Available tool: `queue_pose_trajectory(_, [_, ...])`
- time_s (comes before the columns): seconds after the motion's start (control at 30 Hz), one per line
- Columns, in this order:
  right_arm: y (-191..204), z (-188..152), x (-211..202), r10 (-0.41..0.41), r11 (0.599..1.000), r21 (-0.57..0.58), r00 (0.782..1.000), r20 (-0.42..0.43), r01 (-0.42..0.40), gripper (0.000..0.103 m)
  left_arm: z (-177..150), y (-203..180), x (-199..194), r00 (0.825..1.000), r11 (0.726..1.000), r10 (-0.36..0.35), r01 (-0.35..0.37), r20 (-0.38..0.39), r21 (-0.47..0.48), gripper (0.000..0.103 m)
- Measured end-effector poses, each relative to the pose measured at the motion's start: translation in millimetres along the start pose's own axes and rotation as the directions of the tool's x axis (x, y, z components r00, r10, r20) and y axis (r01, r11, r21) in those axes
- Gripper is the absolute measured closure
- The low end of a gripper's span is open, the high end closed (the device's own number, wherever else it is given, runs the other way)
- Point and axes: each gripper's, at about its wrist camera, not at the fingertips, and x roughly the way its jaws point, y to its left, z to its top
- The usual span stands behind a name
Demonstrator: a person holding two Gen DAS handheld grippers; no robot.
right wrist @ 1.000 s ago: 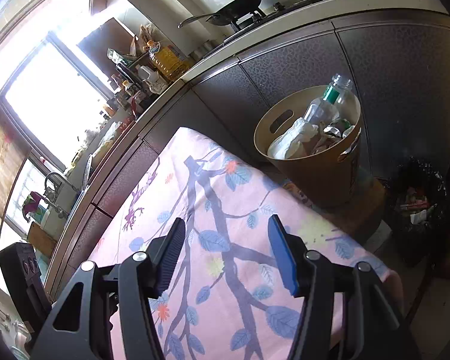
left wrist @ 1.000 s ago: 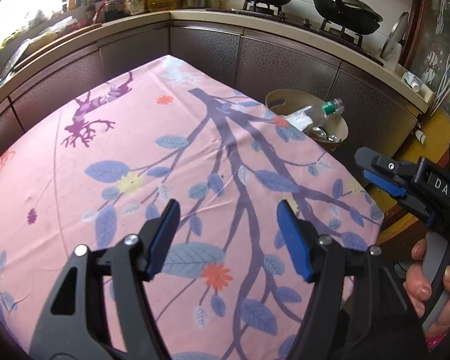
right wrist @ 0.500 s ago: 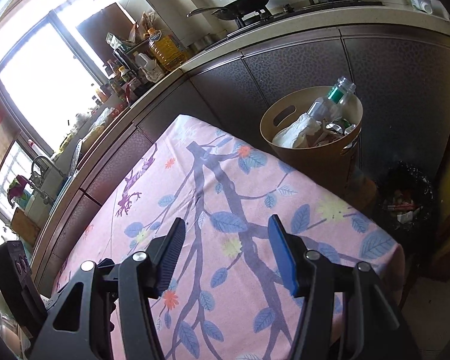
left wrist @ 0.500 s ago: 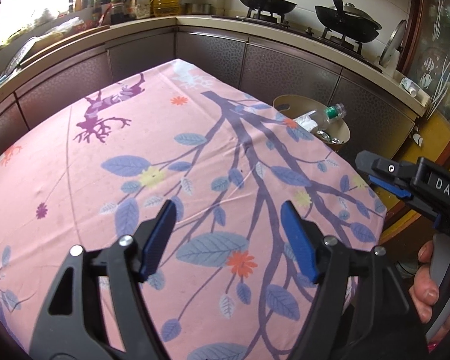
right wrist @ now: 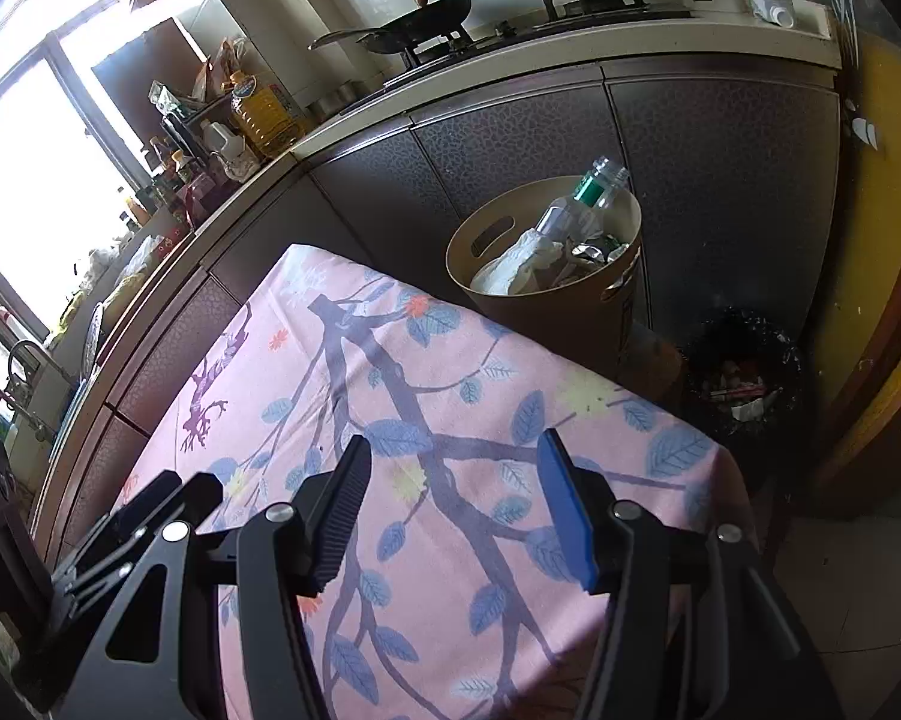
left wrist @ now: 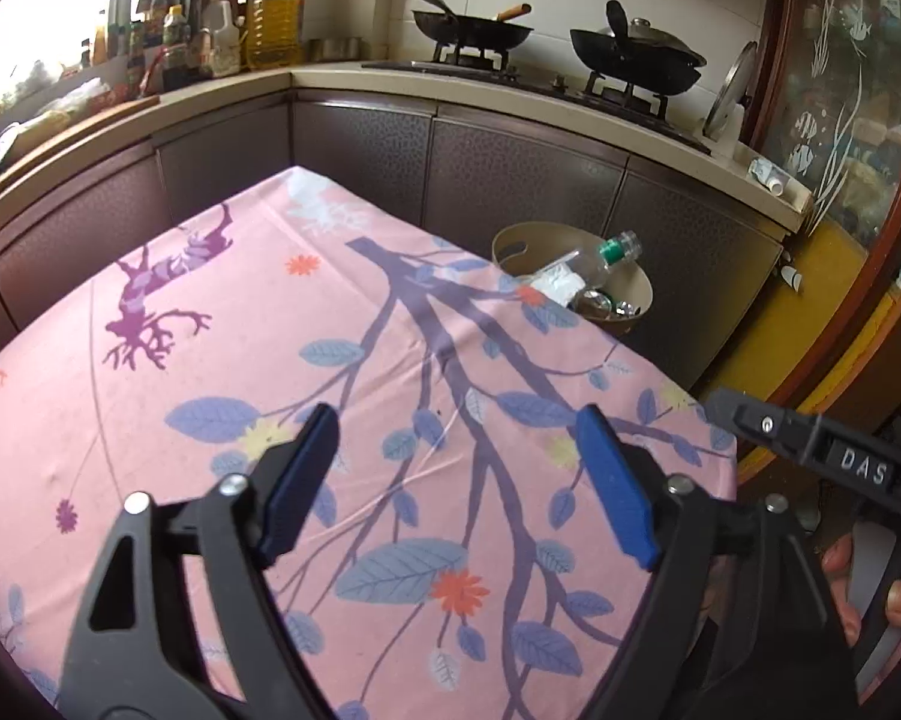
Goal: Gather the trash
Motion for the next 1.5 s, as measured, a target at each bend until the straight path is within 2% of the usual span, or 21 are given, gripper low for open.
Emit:
queue_pose_trajectory(0.1, [-2.8,-11.5,-9.1,-0.020,0.999,-0.041,1.000,-0.006,0.020,0.042,1.3,-6.4,-13.0,0.998,0.999,0.038,-0.039,0.051,0.009,0.007])
queue_pose_trajectory(0.13, [-3.4,-14.1,-10.4,-0.013,0.999,-0.052,1.000,-0.014,0.012,0.041,1.1,-8.5,-17.0,0.997,0.998,0.054,-0.054,0.057,0.006,0.006])
queue_pose_trajectory(0.23, [-1.8,-15.9,-9.7,0.005,0.995,-0.101,0.999,-0.050,-0.010,0.038,-3.4,-15.3,-26.9,0.992,0.995,0.098,-0.097,0.075,-0.012,0.006])
queue_pose_trajectory(0.33, [-3.2,-15.3,-9.0,0.036,0.993,-0.113,0.997,-0.074,-0.044,0.035,-10.2,-22.2,-33.1,0.986,0.987,0.157,-0.155,0.052,-0.033,0.006])
queue_pose_trajectory(0.57, [-5.5,-19.0,-16.8,0.101,0.987,-0.118,0.992,-0.075,-0.109,0.026,-12.6,-33.5,-60.6,0.975,0.973,0.219,-0.216,0.041,-0.077,0.006])
queue_pose_trajectory(0.77, [-17.9,-21.5,-27.1,0.153,0.983,-0.092,0.986,-0.067,-0.159,0.021,-7.7,-52.1,-74.5,0.955,0.956,0.293,-0.291,0.052,-0.031,0.006])
queue_pose_trajectory(0.87, [-21.6,-19.7,-28.8,0.149,0.984,-0.094,0.987,-0.055,-0.154,0.019,-8.4,-59.4,-72.8,0.943,0.944,0.329,-0.330,0.042,0.008,0.006])
queue_pose_trajectory(1.1, [-25.6,-12.0,-31.5,0.160,0.984,-0.071,0.986,-0.039,-0.163,0.018,-5.8,-60.0,-65.9,0.948,0.947,0.319,-0.319,0.001,0.026,0.006])
queue_pose_trajectory(1.3, [-34.7,-8.3,-29.2,0.132,0.991,-0.025,0.991,-0.036,-0.133,0.018,-3.3,-66.6,-57.8,0.945,0.942,0.326,-0.325,0.009,0.082,0.006])
queue_pose_trajectory(1.4, [-35.9,-7.3,-28.2,0.107,0.994,-0.012,0.994,-0.027,-0.108,0.018,-3.4,-66.3,-51.8,0.937,0.932,0.348,-0.348,0.022,0.101,0.006])
queue_pose_trajectory(1.5, [-37.2,-5.3,-28.8,0.075,0.997,-0.017,0.997,-0.011,-0.075,0.018,-1.0,-64.1,-43.4,0.945,0.941,0.327,-0.326,0.005,0.092,0.006])
